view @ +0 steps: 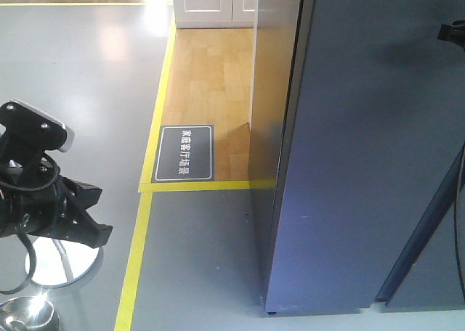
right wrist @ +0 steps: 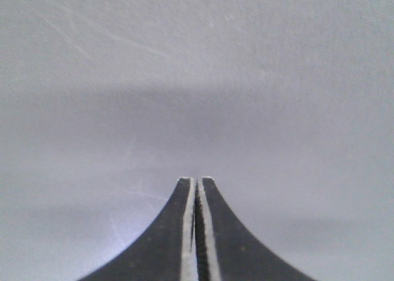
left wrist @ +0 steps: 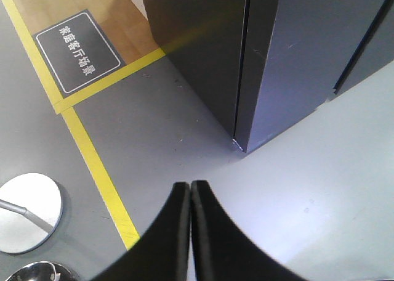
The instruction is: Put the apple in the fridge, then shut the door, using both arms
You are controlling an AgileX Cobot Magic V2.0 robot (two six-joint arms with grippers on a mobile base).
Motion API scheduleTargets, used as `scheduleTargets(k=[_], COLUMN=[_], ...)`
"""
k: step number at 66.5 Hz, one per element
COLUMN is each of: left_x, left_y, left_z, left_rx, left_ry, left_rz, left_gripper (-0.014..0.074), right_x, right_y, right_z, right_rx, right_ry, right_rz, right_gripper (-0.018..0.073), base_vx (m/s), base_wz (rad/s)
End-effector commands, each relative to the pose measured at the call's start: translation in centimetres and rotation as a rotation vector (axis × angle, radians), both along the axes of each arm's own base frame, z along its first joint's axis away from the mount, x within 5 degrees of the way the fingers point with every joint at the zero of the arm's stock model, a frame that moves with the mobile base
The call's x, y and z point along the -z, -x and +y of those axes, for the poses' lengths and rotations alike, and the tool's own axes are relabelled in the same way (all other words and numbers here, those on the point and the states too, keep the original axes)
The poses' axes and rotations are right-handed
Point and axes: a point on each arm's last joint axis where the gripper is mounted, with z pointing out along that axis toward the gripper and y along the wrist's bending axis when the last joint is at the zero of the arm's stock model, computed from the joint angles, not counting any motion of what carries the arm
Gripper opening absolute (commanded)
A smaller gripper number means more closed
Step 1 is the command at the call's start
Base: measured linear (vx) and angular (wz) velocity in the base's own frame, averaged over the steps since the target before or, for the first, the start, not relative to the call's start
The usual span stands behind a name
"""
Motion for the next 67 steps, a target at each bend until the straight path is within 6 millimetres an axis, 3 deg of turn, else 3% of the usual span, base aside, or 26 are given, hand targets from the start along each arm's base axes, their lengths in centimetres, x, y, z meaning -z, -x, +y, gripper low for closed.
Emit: scheduleTargets(k=[1, 15, 36, 50, 67], left_x=[-1.6, -1.6, -1.6, -1.6, -1.6], left_y=[-0.1, -0.1, -0.1, -0.1, -0.1], left_z=[-0.1, -0.1, -0.1, -0.1, -0.1], left_rx=[-0.007, -0.007, -0.007, -0.007, -0.007], left_ry=[0.046, 0.046, 0.046, 0.046, 0.046], left_rz=[-0.09, -0.09, -0.09, -0.09, -0.09], left_gripper=[-0.0006, -0.0006, -0.0006, -0.0006, -0.0006], right_x=[-3.2, -3.6, -4.1, -1.9, 0.0], right_y=[1.1, 1.5, 2.4, 3.9, 8.1], right_z=[0.3, 0.6, 0.9, 1.3, 2.7], right_rx=[-0.006, -0.006, -0.011, 0.025, 0.036], right_ry=[0.03, -0.056, -0.046, 0.012, 0.031], right_rz=[-0.075, -0.069, -0.076, -0.023, 0.039], right_gripper=[-0.0003, -0.0003, -0.0003, -0.0003, -0.0003], base_vx=[0.0, 0.0, 0.0, 0.0, 0.0], base_wz=[0.0, 0.0, 0.0, 0.0, 0.0])
